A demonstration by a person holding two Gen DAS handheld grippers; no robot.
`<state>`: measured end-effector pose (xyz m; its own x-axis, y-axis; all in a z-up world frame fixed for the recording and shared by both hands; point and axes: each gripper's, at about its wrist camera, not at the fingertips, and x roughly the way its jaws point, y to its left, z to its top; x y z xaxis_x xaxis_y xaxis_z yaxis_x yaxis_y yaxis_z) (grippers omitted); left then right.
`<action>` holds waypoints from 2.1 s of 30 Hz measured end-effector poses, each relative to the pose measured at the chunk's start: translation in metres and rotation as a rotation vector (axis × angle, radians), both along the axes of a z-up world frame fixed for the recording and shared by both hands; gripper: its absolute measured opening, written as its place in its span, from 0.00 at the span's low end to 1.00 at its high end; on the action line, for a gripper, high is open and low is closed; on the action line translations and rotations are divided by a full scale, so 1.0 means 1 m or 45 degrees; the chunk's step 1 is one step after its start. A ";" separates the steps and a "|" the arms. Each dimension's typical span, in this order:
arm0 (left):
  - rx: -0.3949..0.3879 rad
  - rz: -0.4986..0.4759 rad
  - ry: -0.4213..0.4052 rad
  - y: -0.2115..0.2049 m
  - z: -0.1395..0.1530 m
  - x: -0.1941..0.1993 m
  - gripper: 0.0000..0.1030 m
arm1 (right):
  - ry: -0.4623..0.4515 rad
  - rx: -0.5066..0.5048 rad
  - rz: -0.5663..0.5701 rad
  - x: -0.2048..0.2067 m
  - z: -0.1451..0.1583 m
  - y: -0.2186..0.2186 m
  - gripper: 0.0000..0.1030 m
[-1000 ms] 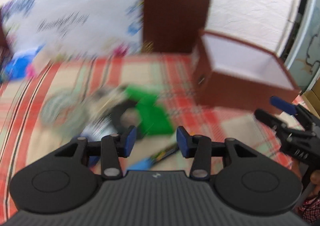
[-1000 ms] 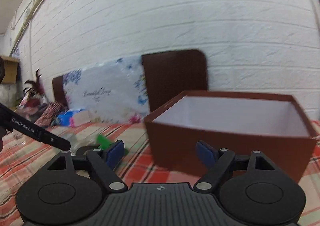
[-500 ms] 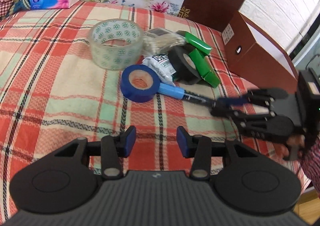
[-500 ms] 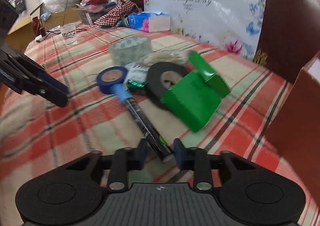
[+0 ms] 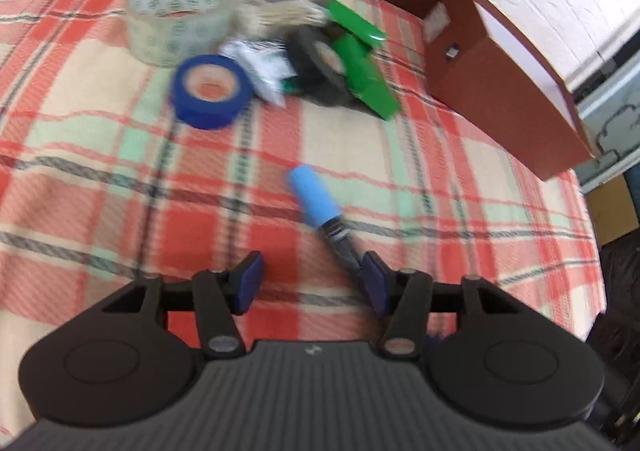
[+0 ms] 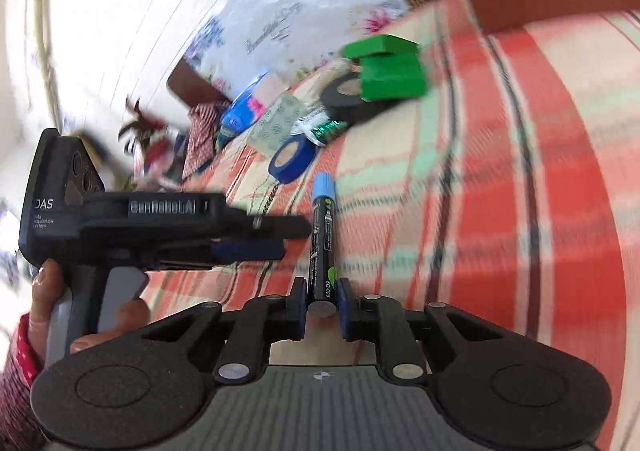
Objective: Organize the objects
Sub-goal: 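Grasp the blue-capped marker on the table with the left gripper, then carry the marker over the brown box and release it inside, then move the left gripper back over the table toward the blue tape roll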
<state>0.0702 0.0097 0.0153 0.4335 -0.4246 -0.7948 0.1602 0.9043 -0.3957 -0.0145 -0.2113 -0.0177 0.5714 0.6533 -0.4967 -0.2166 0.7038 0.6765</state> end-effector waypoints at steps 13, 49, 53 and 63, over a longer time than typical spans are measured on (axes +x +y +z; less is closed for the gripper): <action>0.045 -0.125 -0.162 -0.072 0.051 0.002 0.20 | -0.240 0.029 -0.033 -0.005 0.025 -0.027 0.16; 0.336 -0.271 -0.739 -0.213 0.124 0.086 0.46 | -0.804 -0.316 -0.595 0.109 0.084 -0.166 0.62; 0.389 -0.215 -0.724 -0.169 0.111 0.052 0.52 | -0.719 -0.256 -0.577 0.064 0.078 -0.139 0.63; 0.599 0.134 -0.401 -0.022 0.030 0.020 0.52 | -0.328 -0.246 -0.450 0.044 0.026 -0.030 0.63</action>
<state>0.0906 -0.0119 0.0456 0.7010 0.0016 -0.7132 0.1045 0.9890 0.1049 0.0291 -0.2411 0.0085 0.8624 0.3065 -0.4029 -0.0849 0.8722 0.4818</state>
